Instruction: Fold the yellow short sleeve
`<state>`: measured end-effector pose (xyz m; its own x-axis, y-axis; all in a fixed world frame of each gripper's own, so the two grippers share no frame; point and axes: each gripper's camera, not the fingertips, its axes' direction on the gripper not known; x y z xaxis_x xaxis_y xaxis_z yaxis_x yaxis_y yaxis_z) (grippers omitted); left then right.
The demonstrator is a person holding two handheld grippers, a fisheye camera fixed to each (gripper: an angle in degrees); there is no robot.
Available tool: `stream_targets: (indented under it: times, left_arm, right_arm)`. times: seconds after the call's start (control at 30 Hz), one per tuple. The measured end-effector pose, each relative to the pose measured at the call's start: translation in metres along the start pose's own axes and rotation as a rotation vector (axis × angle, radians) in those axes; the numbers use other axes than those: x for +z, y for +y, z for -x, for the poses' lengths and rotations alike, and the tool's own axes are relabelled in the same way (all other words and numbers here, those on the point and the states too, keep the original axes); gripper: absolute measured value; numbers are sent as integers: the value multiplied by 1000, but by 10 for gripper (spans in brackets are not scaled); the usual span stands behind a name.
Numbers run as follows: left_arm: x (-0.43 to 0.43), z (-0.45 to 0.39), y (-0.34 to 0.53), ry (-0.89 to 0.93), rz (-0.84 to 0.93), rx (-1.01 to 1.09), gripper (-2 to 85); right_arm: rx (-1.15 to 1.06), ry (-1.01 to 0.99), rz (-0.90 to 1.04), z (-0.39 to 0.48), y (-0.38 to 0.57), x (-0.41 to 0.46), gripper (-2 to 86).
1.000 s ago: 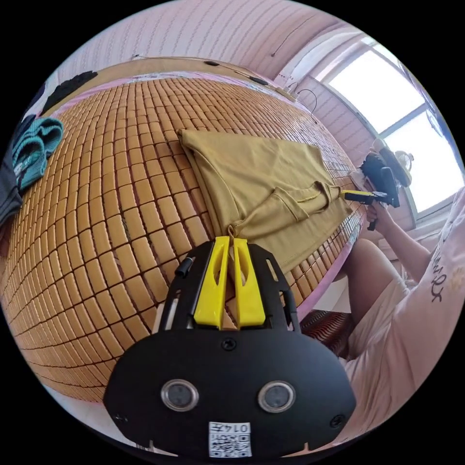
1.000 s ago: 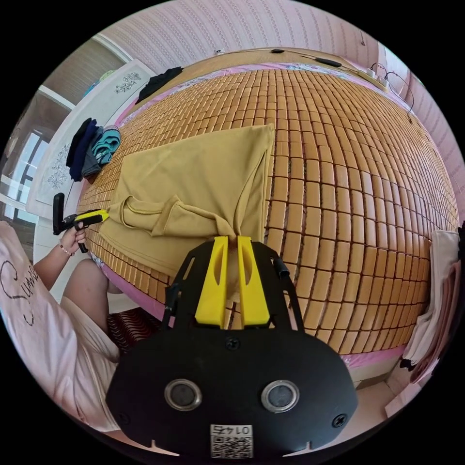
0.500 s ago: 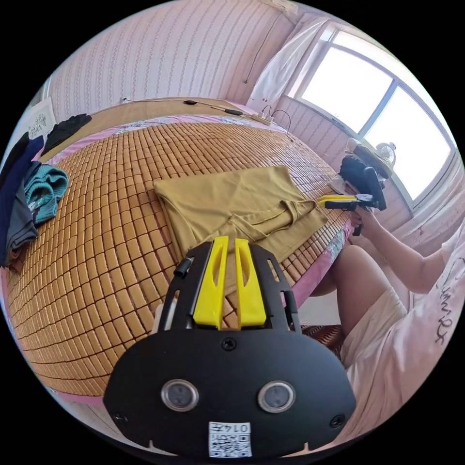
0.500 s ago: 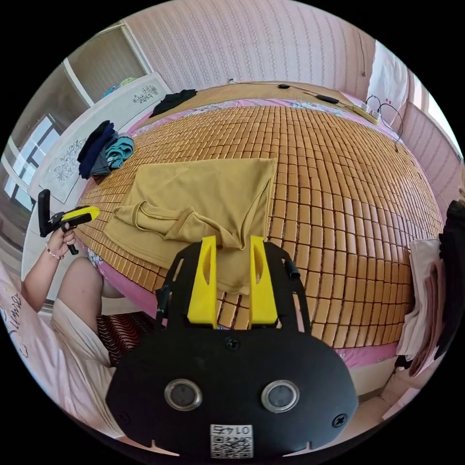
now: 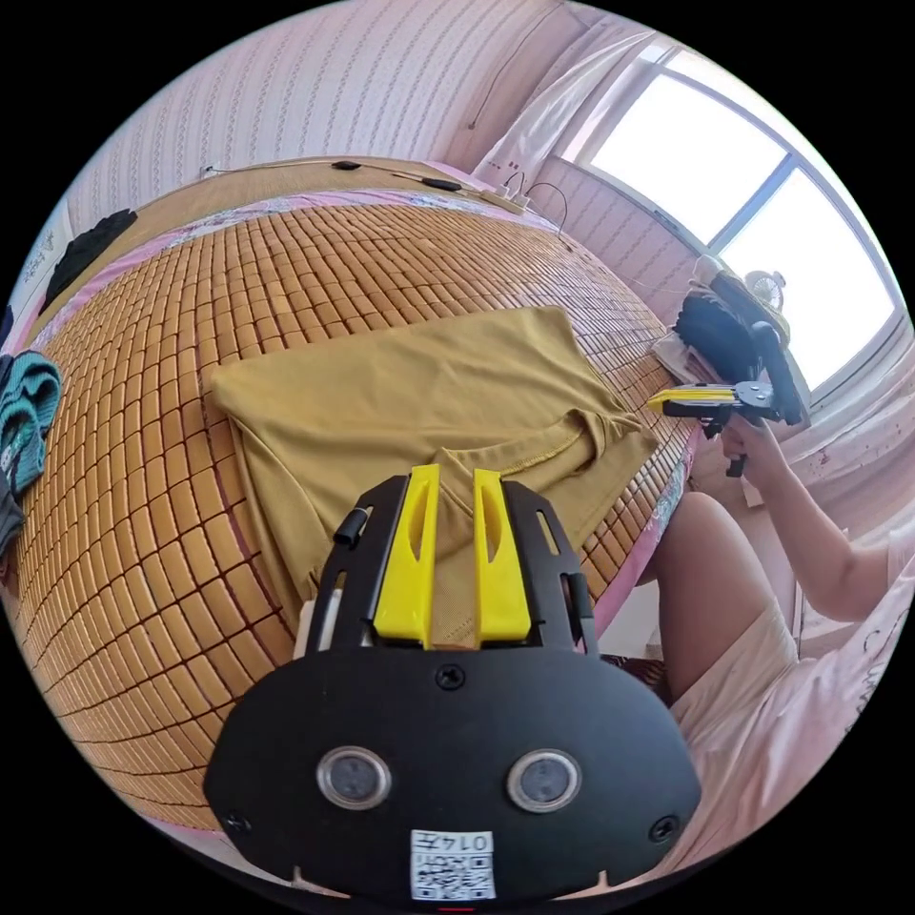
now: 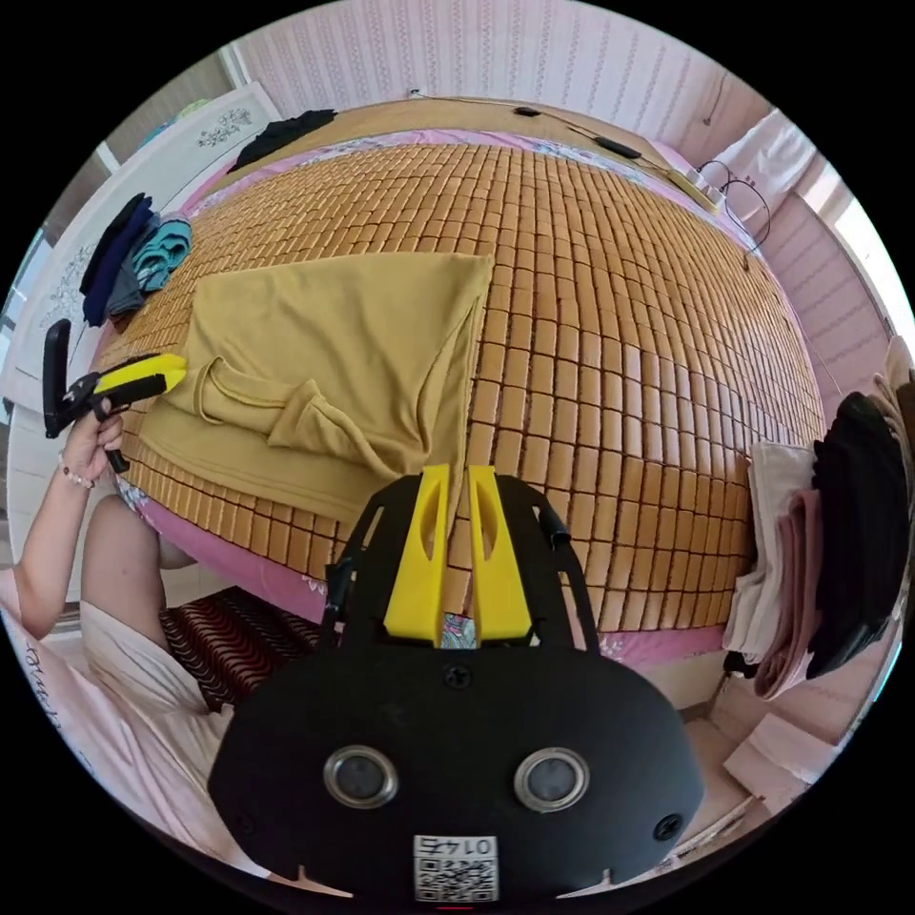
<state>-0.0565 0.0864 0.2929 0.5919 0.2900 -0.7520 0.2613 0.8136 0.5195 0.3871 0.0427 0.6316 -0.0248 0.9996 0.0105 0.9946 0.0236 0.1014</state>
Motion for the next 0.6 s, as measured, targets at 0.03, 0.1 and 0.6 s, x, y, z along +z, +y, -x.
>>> stream_targets:
  times: [0.03,0.1,0.6]
  left_arm:
    - [12,5,-2,6,34,-17,59]
    - [29,9,-4,25,88,-37,40]
    - [-50,-34,86,48,-46,101,-1]
  right_arm:
    - [-22,-43,-27,7,-5,-2,27]
    - [-103,-128,-36,35,-30,8,34]
    - [-312,-292,82,55,-14,-39,25]
